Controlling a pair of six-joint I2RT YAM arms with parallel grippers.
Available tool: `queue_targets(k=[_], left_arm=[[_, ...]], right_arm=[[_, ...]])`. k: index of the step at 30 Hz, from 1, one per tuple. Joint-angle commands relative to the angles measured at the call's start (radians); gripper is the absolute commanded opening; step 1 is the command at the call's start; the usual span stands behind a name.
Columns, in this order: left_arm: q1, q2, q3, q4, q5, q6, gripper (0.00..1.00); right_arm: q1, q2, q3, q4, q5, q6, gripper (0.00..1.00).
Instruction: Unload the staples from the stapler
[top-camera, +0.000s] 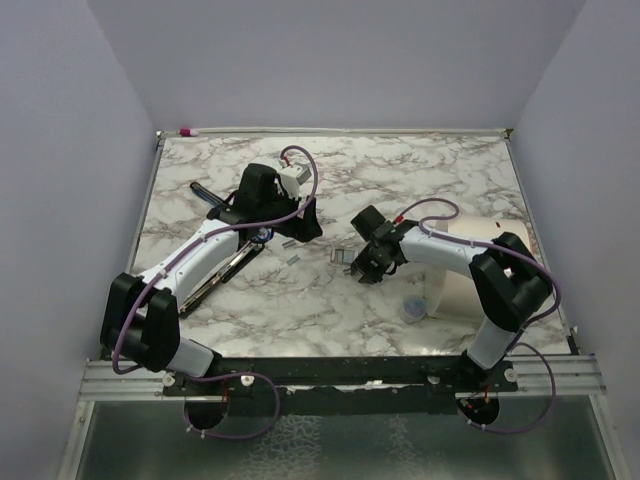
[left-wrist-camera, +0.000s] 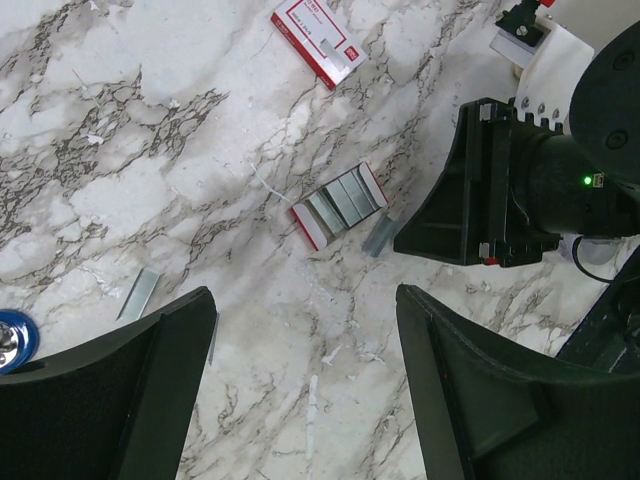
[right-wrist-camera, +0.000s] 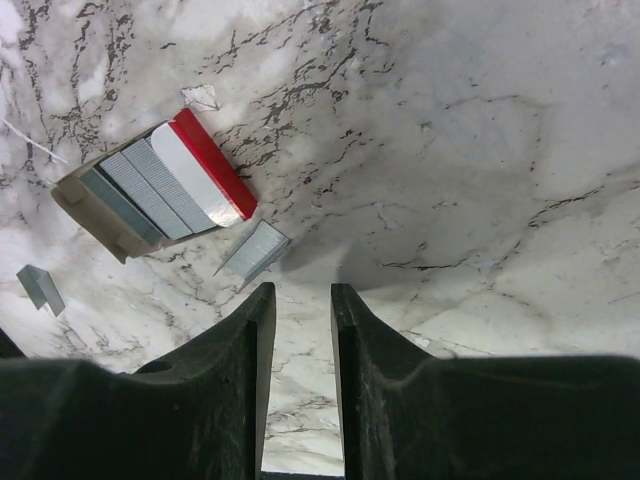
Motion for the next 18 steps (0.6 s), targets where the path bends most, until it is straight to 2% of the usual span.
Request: queue_targets(k=[1,18], left_arm=[[-0.005,-0.03,-0.007,0.024,0.041,-0.003,0.76],[-0.009,-0.029,-0.008,0.025,0.053,-0.005,0.76]], right_arm=[[0.006,-0.009,0.024,0.016,0.016,0.042,0.29],[0.007,0.036,0.06,0.016,0.007,0.076,0.27]])
